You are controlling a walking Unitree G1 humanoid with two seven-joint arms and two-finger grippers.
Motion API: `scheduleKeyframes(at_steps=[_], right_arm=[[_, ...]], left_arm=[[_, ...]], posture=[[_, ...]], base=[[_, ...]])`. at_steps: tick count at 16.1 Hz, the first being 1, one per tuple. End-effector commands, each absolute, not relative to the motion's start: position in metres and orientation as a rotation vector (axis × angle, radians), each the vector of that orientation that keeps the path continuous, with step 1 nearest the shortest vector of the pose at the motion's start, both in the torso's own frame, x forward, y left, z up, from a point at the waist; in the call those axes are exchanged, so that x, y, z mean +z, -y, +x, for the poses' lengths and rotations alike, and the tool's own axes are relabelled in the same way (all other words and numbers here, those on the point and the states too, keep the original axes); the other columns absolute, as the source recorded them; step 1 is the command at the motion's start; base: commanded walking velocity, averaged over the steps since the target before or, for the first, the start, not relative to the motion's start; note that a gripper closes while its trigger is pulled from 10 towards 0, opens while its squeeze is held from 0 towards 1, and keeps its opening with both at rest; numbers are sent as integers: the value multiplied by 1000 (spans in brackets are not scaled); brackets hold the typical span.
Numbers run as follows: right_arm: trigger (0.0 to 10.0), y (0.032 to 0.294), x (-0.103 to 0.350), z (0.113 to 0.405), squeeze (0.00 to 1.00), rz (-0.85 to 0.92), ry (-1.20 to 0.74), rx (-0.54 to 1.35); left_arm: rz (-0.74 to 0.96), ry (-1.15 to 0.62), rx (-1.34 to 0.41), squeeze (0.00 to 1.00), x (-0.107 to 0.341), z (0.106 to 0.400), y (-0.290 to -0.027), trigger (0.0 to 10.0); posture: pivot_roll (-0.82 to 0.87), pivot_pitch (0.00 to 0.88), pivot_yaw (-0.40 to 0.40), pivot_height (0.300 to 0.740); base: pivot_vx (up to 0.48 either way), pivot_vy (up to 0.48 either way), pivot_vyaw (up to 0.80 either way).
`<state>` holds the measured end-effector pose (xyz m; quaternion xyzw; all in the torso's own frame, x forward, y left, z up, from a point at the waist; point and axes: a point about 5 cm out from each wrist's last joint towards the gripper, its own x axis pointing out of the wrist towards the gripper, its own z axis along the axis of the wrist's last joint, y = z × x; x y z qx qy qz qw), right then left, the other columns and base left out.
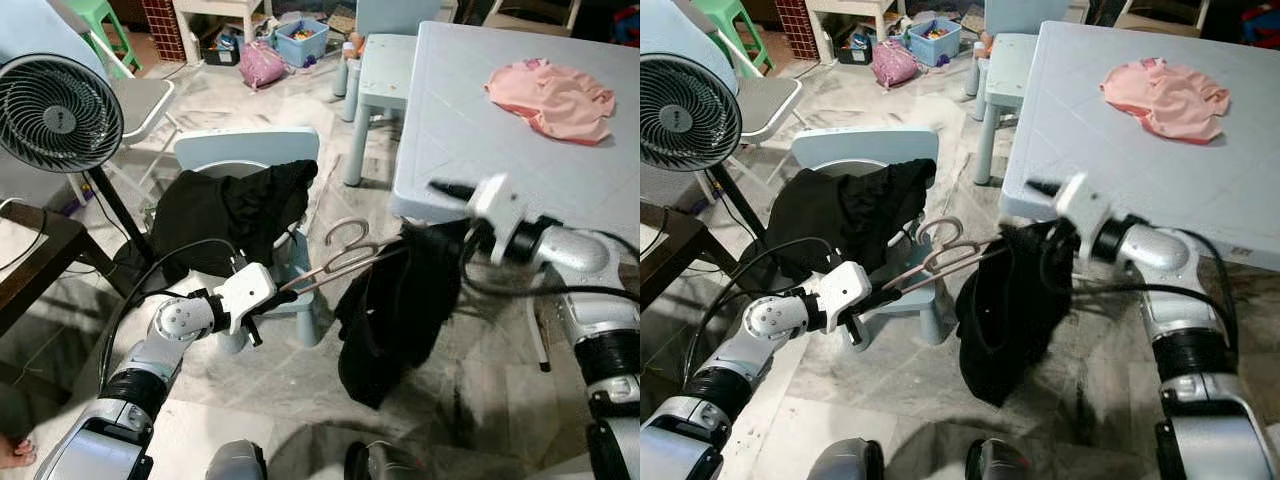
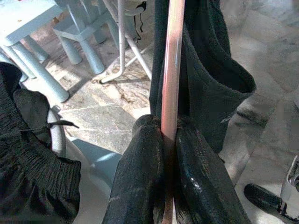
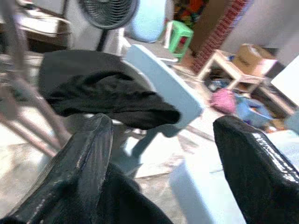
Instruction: Hang hanger
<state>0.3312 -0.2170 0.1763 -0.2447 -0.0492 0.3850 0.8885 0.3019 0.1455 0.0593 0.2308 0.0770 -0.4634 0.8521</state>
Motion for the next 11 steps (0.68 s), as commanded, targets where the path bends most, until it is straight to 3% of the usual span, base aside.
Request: scheduleKeyframes(at_steps=[1,6,8,11], right_arm=[[10000,225,179,335,0,-513,111,717],[10000,270,152,334,0,-505,-9,278],[10000,277,130,323,0,-550,-131,332],[10000,298,138,319,0,-564,-148,286]], left_arm=[[463,-73,-939,0,75,309,-144,0],[468,-3,-927,0,89,310,-140,0],[467,20,-914,0,95,311,-139,0],[461,14,-898,0,98,311,-144,0]], posture=[[-54,72,-14,740],[-51,85,-10,740],[-51,85,-10,740],[-42,98,1,740]], base=[[0,0,0],[0,0,0],[0,0,0],[0,0,0]])
